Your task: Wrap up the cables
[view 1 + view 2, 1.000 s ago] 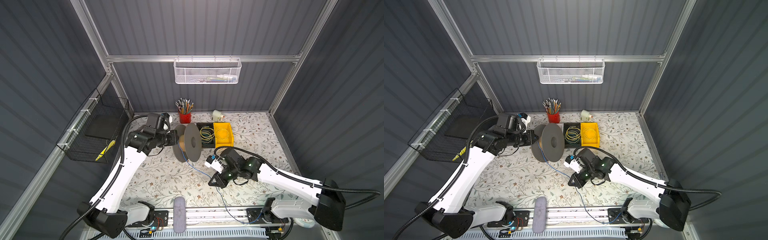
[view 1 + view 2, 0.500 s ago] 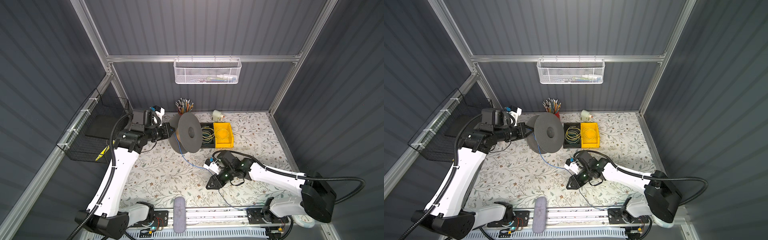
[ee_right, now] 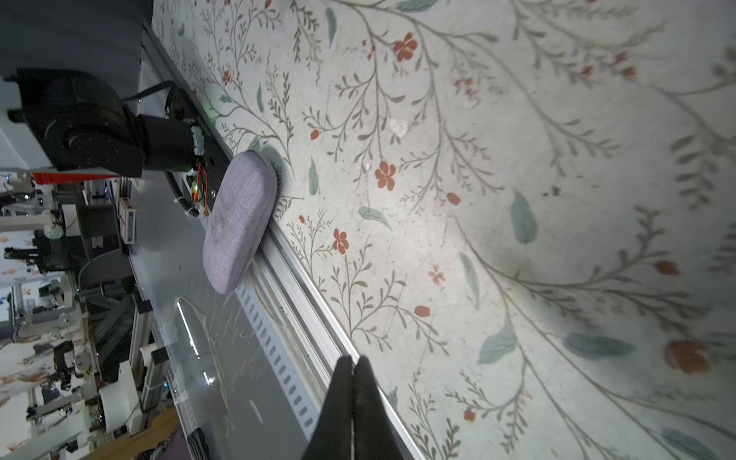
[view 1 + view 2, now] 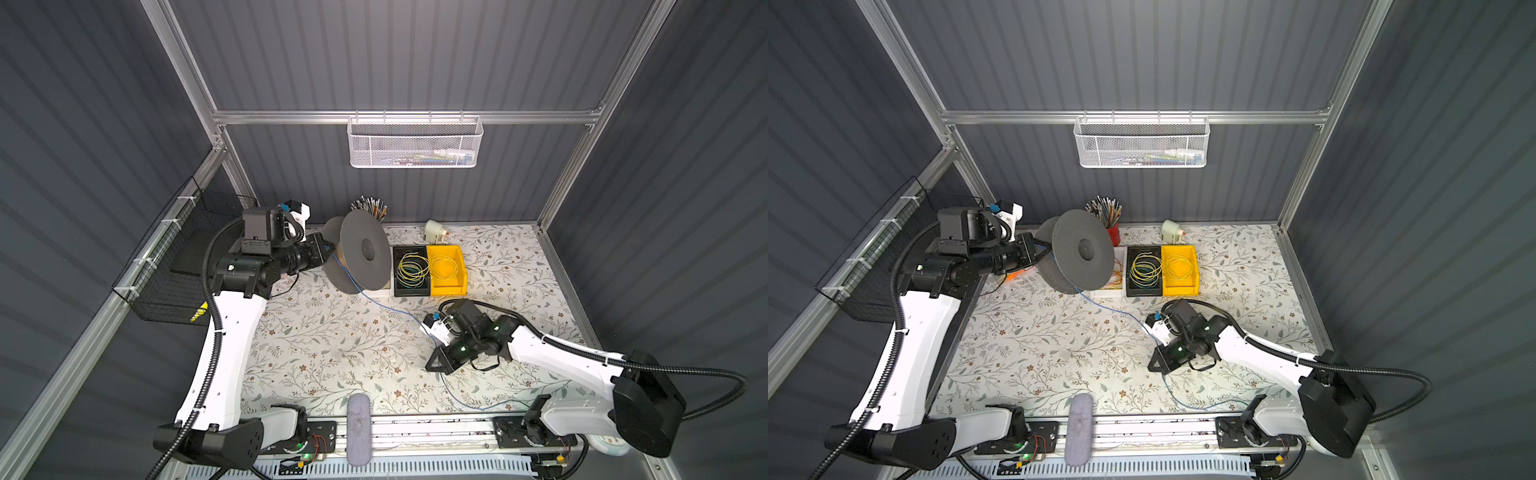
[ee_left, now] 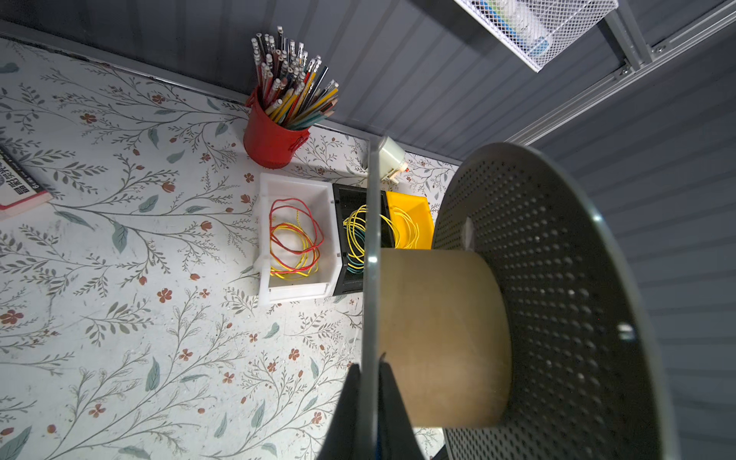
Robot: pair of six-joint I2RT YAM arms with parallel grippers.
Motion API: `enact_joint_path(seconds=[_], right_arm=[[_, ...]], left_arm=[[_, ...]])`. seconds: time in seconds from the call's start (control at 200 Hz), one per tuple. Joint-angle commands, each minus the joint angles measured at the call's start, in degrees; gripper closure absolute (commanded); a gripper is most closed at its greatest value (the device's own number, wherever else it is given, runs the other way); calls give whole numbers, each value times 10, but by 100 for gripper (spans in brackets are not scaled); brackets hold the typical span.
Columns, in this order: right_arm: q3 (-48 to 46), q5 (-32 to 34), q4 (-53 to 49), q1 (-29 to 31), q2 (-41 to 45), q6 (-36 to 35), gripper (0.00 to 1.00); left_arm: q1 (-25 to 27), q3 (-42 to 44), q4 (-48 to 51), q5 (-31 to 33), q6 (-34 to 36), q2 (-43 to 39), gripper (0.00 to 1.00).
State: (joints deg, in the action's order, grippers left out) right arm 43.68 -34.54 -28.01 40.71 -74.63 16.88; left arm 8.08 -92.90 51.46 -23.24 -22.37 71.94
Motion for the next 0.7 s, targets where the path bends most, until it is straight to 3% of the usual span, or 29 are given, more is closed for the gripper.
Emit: enact_joint_path(seconds=[0.0,0.19,0.335,0.49,0.695], right_arm=[[48,23,-98,-63,-22,-21,100],[209,58,-202,-137,-78,-53,100],[324,79,-262,-159,-134,-74,100],[429,89,-331,-178,-171,-103,100],[584,31,-383,-184,-235,-108,100]], left_arm=[[-6,-14,-48,-86,28,-49,100],[-5,58,-51,-226,77,-93,100],[-2,88,19,-275,145,-111,100],[56,145,79,-255,200,-124,100],[219,167,81,-96,199,-74,100]])
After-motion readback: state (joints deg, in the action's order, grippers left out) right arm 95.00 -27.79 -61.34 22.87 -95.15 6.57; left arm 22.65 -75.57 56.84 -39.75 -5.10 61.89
